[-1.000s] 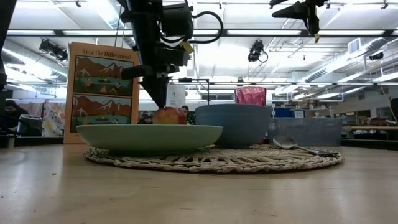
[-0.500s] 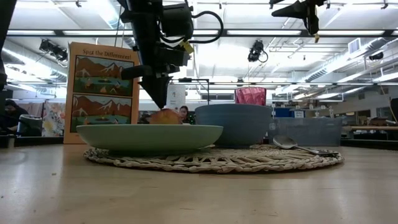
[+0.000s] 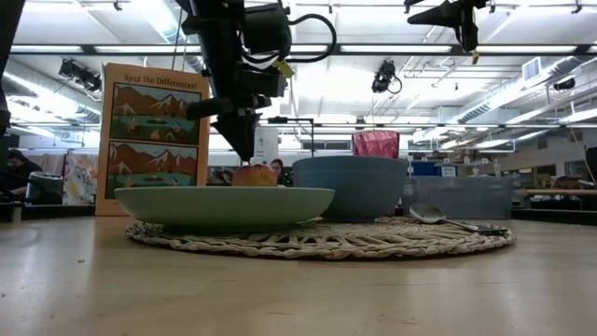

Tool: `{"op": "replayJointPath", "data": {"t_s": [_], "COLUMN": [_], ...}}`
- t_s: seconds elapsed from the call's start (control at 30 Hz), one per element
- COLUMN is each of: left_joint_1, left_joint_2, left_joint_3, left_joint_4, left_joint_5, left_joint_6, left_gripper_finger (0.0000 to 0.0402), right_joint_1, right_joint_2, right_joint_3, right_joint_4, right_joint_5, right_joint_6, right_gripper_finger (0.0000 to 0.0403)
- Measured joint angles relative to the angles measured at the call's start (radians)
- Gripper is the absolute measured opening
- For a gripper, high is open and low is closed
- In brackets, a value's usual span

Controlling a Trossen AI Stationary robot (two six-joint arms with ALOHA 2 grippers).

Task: Arrange a breakfast setting
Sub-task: Adjust the red apple on the brown table mat, then pour the cereal from the orange cereal box into the blue bowl

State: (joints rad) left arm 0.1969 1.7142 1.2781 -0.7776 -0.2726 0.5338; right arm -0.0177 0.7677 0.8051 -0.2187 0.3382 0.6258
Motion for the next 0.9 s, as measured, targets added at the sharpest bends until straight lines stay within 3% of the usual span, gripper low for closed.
{"op": "replayJointPath", "data": {"t_s": [0.47, 0.7, 0.9], "left_joint_1": [0.000, 0.000, 0.000], "left_joint_2": [-0.009, -0.047, -0.153], "left_joint_3": [0.000, 0.000, -0.001], "left_joint_4": [-0.012, -0.013, -0.015], "left_joint_5": [0.001, 0.002, 0.009], "left_joint_6": [0.003, 0.004, -0.033], "left_gripper_finger": [0.0058, 0.0119, 0.0173], "right_joint_1": [0.000, 0.000, 0.000], "right_joint_2": [0.000, 0.000, 0.000], "right_joint_3": [0.000, 0.000, 0.000], "right_joint_4": [0.000, 0.000, 0.006], "right_joint_5": [0.000, 0.000, 0.002], "right_joint_6": [0.000, -0.007, -0.045], "right_gripper_finger": [0.0140, 0.0140, 0.0140]}}
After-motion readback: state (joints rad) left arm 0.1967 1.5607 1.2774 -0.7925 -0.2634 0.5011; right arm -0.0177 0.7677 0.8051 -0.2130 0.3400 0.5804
